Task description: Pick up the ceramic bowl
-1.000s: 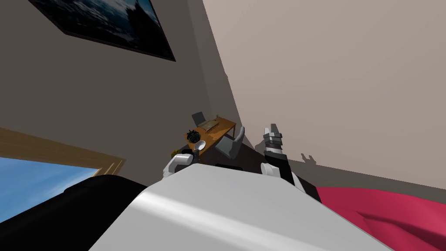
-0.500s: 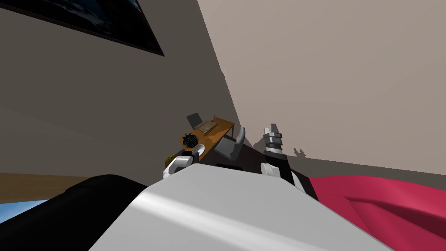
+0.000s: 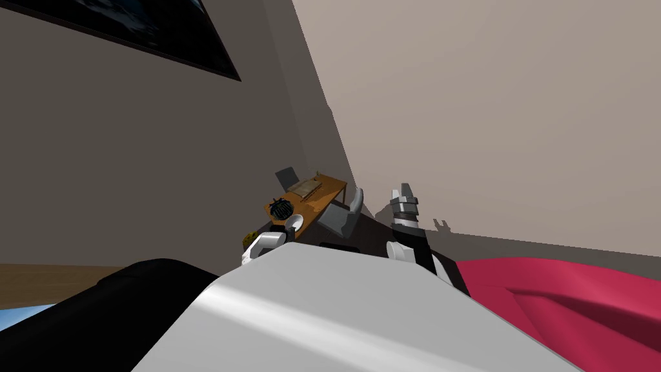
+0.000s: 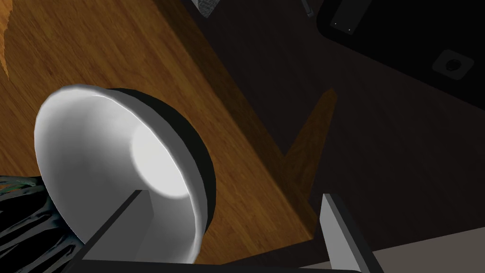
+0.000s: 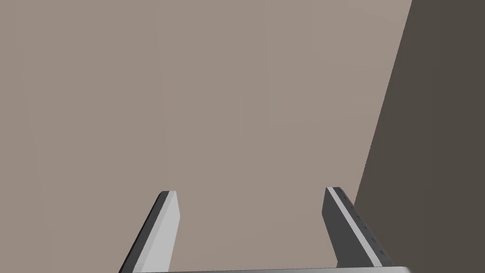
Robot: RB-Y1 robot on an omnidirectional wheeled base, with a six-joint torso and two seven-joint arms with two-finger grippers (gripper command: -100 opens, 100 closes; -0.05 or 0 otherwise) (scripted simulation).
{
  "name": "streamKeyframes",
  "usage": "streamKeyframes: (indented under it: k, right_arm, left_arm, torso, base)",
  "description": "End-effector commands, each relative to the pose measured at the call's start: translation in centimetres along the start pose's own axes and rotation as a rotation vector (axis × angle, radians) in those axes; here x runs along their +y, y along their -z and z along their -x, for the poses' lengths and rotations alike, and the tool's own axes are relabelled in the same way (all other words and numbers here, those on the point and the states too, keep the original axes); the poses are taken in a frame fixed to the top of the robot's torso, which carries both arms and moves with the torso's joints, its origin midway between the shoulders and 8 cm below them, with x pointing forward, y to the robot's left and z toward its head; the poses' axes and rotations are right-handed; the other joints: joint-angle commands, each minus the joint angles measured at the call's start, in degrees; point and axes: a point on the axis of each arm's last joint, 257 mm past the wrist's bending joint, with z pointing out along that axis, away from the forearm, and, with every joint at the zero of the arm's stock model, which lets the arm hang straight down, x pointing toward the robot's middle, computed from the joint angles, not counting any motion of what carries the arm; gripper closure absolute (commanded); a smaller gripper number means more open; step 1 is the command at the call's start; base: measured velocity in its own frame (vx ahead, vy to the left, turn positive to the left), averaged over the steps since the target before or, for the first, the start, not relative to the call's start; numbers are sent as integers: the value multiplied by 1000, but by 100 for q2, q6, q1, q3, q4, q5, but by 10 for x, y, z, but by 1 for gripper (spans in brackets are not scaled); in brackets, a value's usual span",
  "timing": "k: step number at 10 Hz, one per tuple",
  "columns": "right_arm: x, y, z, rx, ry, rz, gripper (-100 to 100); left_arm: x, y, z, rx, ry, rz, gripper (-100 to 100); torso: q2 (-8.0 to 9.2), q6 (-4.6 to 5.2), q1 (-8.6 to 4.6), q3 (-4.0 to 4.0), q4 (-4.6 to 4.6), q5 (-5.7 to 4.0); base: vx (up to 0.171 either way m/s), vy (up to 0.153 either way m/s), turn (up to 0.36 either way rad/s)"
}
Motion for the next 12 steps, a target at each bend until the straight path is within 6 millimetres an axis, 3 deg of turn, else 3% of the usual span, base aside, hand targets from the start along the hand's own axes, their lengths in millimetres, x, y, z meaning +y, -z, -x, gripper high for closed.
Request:
streamKeyframes:
  k: [1, 5, 7, 8, 12]
  right_arm:
    - [0, 0, 0, 0, 0, 0, 0]
    - [0, 0, 0, 0, 0, 0, 0]
    - [0, 0, 0, 0, 0, 0, 0]
    - [0, 0, 0, 0, 0, 0, 0]
    - [0, 0, 0, 0, 0, 0, 0]
  left_arm:
    - [0, 0, 0, 0, 0, 0, -100]
    - [0, 0, 0, 0, 0, 0, -100]
    - [-22, 9, 0, -12, -29, -49, -100]
    - [-36, 11, -13, 12, -29, -75, -100]
    - [-10, 0, 1, -1, 9, -14, -100]
  torso:
    - [0, 0, 0, 0, 0, 0]
    - [1, -2, -4, 0, 0, 0]
    - [17, -5, -18, 9, 3, -3]
    - [30, -4, -48, 17, 6, -9]
    - [-11, 1, 27, -7, -3, 7]
  base:
    - [2, 6, -18]
    - [-1, -5, 13]
    - [-74, -92, 242]
    - [-42, -148, -24]
    - [48, 65, -129]
